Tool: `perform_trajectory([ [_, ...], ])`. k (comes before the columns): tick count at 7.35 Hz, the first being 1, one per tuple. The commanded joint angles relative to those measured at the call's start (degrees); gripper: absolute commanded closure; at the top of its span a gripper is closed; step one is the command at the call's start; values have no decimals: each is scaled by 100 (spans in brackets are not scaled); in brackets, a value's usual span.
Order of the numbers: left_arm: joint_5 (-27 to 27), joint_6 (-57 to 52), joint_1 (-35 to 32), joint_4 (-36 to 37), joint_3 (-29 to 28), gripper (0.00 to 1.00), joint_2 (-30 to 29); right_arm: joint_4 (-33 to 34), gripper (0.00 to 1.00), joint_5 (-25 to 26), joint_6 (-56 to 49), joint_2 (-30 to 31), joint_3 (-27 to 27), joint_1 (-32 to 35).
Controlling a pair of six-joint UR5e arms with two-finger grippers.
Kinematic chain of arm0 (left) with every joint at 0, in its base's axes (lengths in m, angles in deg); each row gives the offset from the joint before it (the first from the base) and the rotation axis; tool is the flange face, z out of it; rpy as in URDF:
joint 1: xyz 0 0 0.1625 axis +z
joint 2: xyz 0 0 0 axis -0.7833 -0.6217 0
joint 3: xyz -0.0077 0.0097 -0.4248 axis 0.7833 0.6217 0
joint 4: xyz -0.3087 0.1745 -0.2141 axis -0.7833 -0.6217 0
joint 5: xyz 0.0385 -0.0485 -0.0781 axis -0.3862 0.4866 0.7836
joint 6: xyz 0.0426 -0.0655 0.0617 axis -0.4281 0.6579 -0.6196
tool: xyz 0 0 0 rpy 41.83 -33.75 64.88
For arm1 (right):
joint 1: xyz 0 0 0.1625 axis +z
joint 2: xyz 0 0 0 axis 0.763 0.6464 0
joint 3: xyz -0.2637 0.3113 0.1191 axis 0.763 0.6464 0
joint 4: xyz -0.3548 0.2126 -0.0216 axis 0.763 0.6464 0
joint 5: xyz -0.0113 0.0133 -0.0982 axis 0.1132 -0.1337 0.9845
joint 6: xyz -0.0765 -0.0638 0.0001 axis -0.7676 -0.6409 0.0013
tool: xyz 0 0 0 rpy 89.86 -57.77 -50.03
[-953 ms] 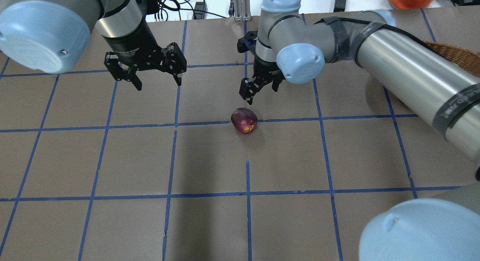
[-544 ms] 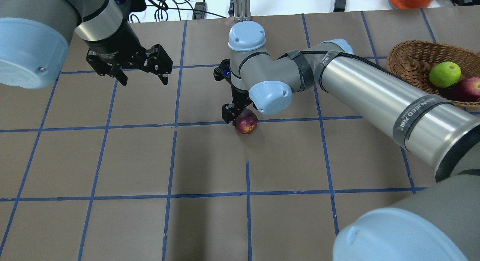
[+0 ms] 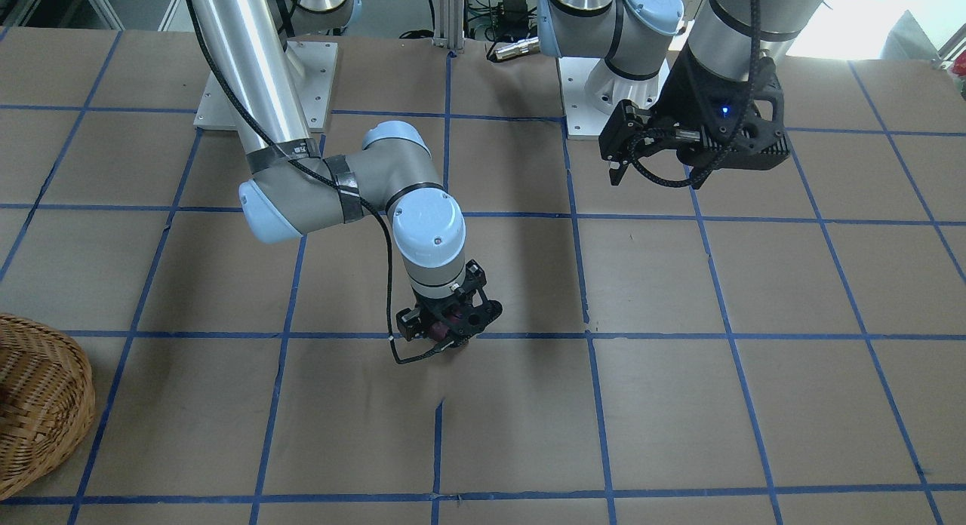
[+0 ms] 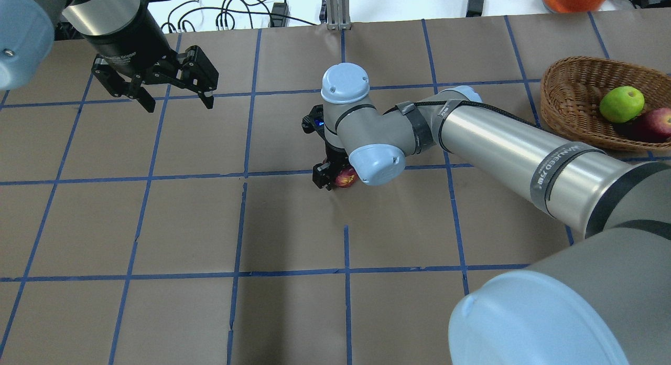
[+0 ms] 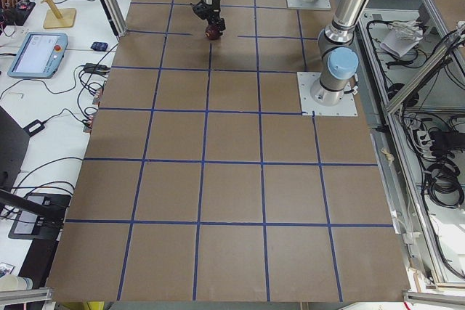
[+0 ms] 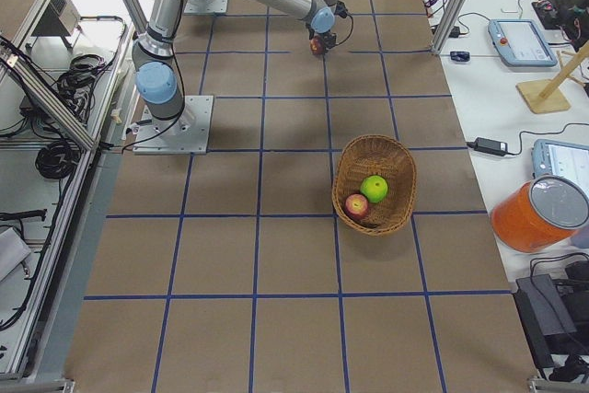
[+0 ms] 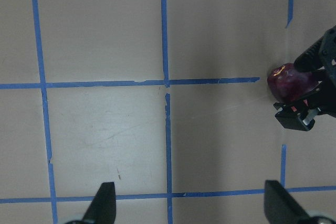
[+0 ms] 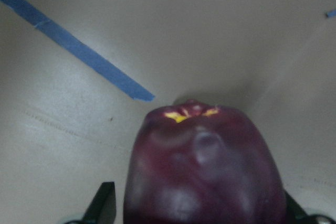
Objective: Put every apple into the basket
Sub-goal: 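Carry the dark red apple into the basket and open the right gripper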
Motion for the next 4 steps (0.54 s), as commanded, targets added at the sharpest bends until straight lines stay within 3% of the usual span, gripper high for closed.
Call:
perform_trajectory([
  [1, -5, -39, -6, 59, -11, 0, -24, 114, 65, 32, 191, 85, -9, -85],
  [2, 4, -48, -6, 137, 32, 0, -16, -104, 67, 14, 191, 347, 61, -208],
  [3, -4, -48, -6, 173, 67, 0, -7, -733, 75, 119, 183, 759, 245, -549],
  [4, 4, -57, 3, 173, 85, 0, 54, -1253, 88, 450, 130, 1076, 368, -1361],
])
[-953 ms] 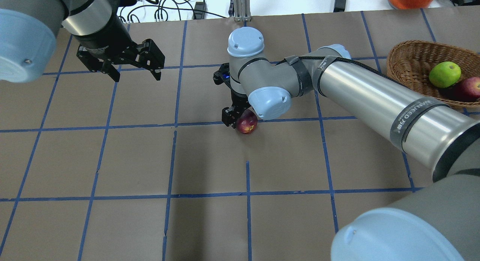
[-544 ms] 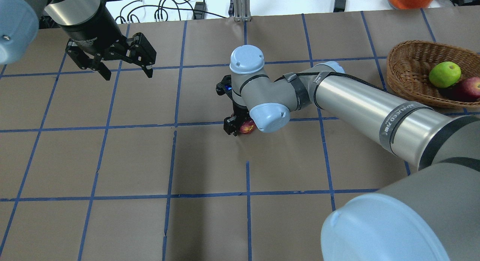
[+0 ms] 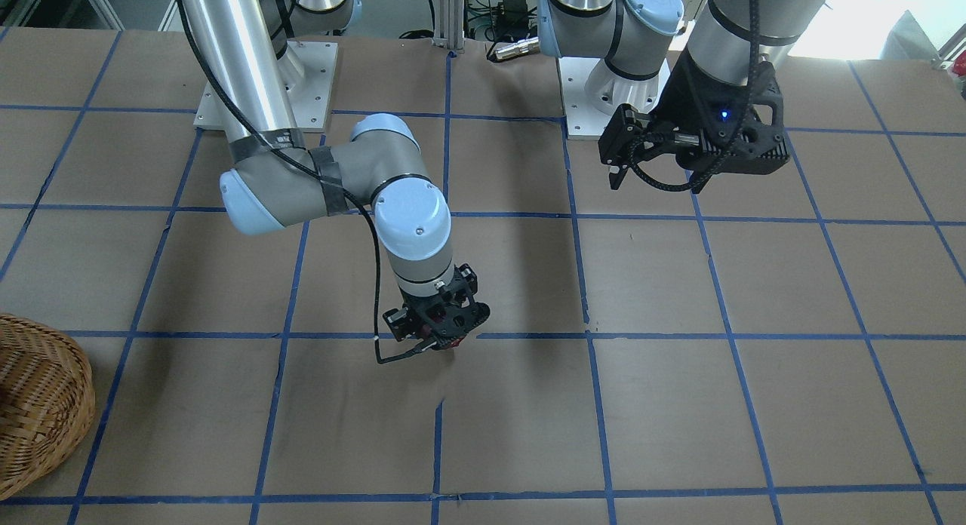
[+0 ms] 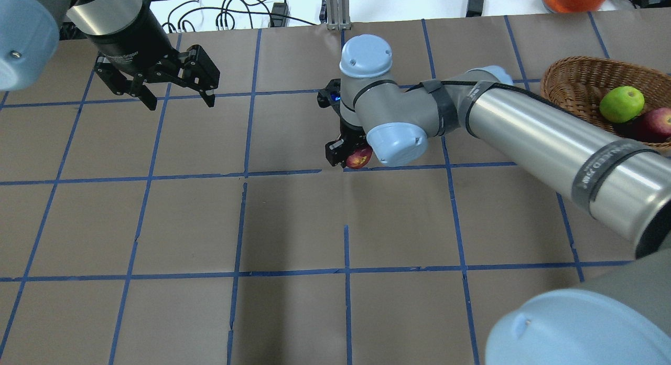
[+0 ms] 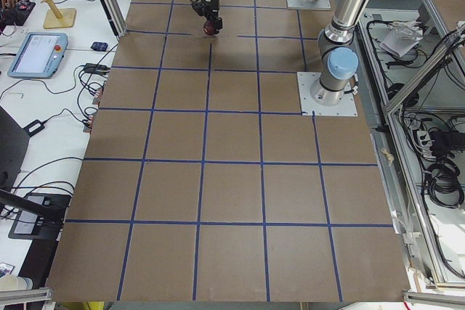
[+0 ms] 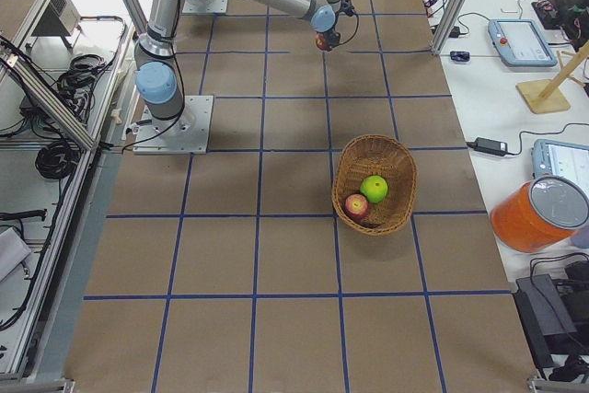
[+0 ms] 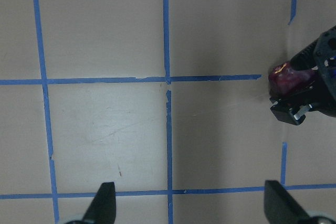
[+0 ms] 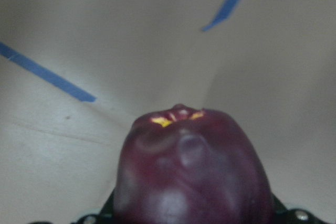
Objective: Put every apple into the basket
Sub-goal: 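Carry the dark red apple into the basket and open the right gripper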
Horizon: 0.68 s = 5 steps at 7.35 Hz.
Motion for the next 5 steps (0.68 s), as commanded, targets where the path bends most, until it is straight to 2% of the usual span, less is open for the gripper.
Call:
perform_trajectory([
  [1, 5, -1, 7, 24, 49, 0, 59, -683, 88, 248, -101, 584, 306, -1740],
  [2, 5, -1, 7, 24, 57, 0, 112, -831, 88, 239, -459, 612, 516, -2525],
  [4, 5, -1, 7, 24, 57, 0, 121, -719, 85, 317, -2351, 254, 693, -3512],
  [5, -3, -1, 15, 24, 57, 0, 121, -544, 85, 300, -2865, 43, 711, -4004],
])
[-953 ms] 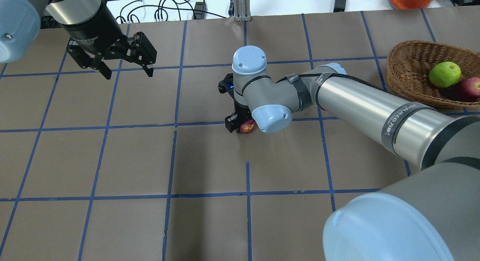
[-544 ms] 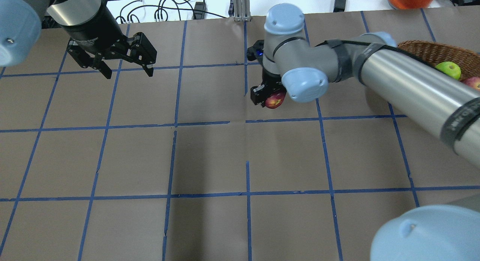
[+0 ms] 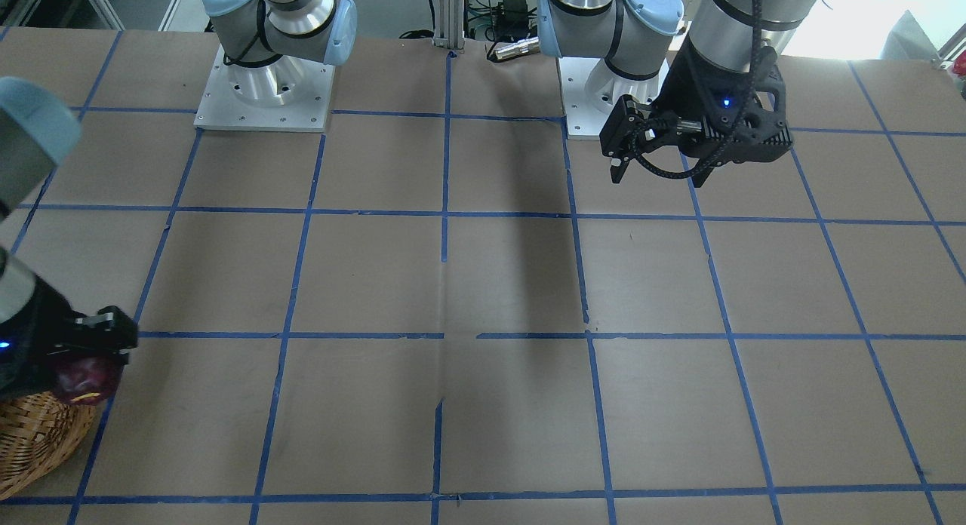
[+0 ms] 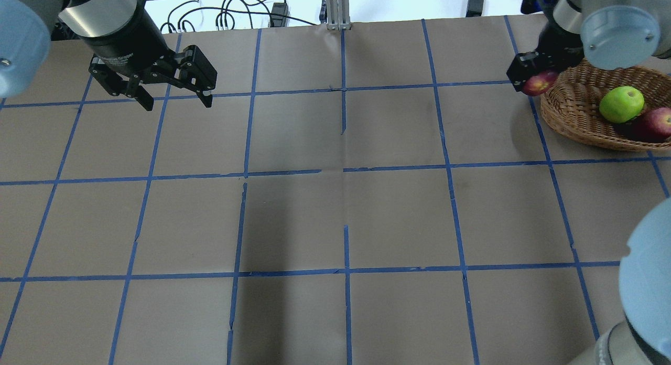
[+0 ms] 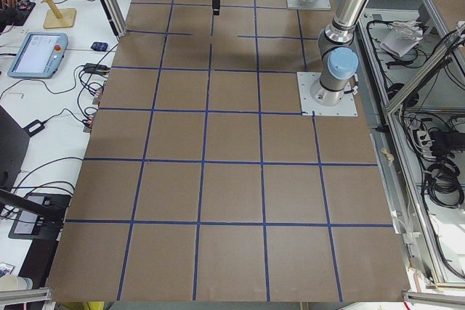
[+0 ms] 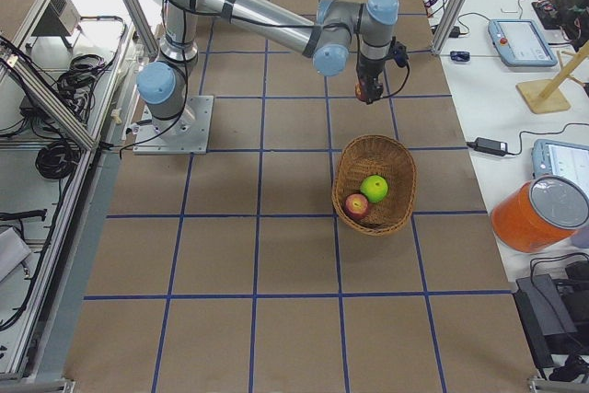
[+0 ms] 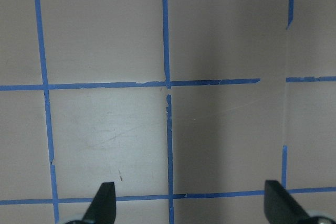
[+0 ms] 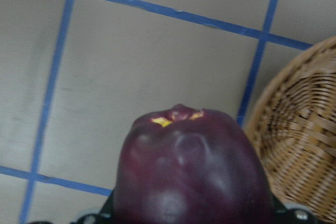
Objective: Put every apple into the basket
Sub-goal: 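Carry the dark red apple into the basket and open the right gripper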
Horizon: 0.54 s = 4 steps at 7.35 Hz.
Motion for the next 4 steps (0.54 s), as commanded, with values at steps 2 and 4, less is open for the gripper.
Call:
perform_trajectory([
  [2, -7, 0, 4, 0, 1, 0, 22, 1090, 77, -45, -1618, -921, 47, -1129],
  [4, -7, 0, 13, 0, -16, 0, 22, 1182, 0, -71, -1558, -1064, 29, -1148],
])
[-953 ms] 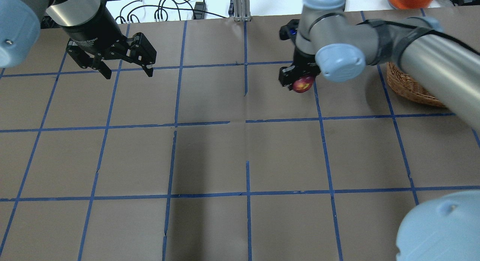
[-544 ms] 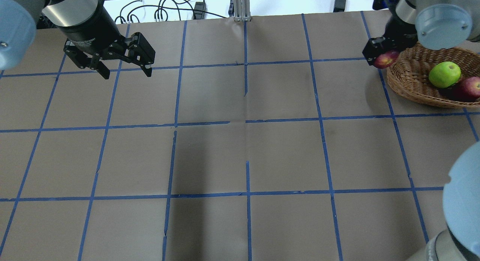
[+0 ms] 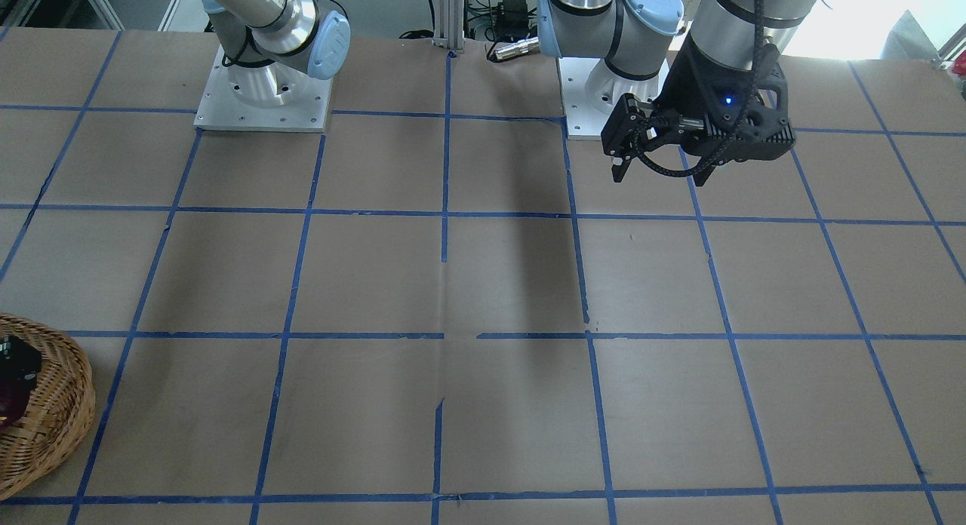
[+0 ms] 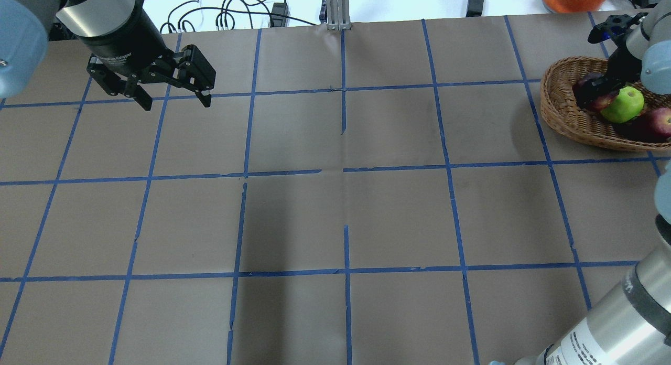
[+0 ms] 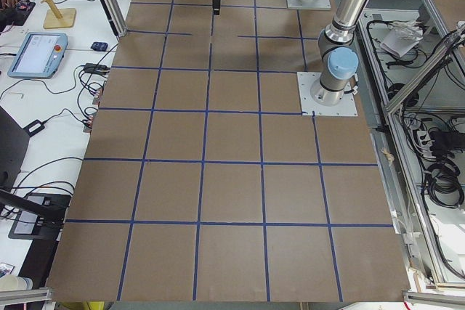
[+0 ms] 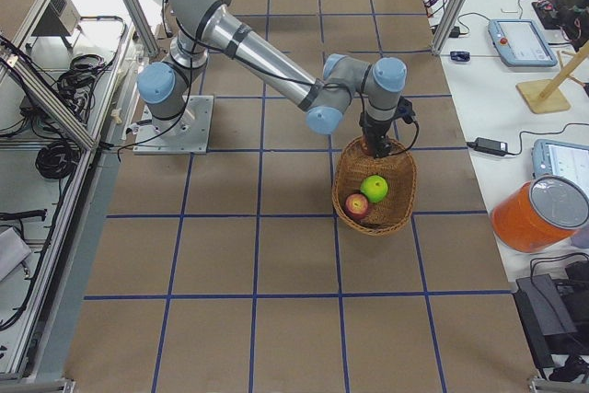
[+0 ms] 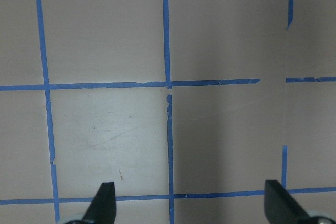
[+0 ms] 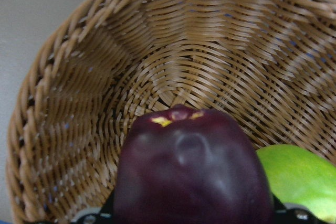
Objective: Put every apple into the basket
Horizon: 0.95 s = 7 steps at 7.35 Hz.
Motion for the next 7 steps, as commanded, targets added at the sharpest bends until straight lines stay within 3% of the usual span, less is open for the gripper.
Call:
perform_trajectory([
  [1, -9, 0, 3, 9, -36, 0, 1, 90, 0, 9, 49, -39, 28, 2],
  [2, 0, 0, 12, 9, -106, 0, -25, 3, 0, 18, 355, 144, 98, 89],
  [4, -9, 9, 21, 9, -115, 0, -25, -924, 0, 193, 1258, 740, 273, 780],
  [6, 0, 0, 38, 44, -124, 0, -34, -2075, 0, 203, 2504, 1601, 275, 1833],
  [7, 0, -9, 38, 62, -124, 0, -34, -2681, 0, 203, 3607, 1962, 292, 2674],
])
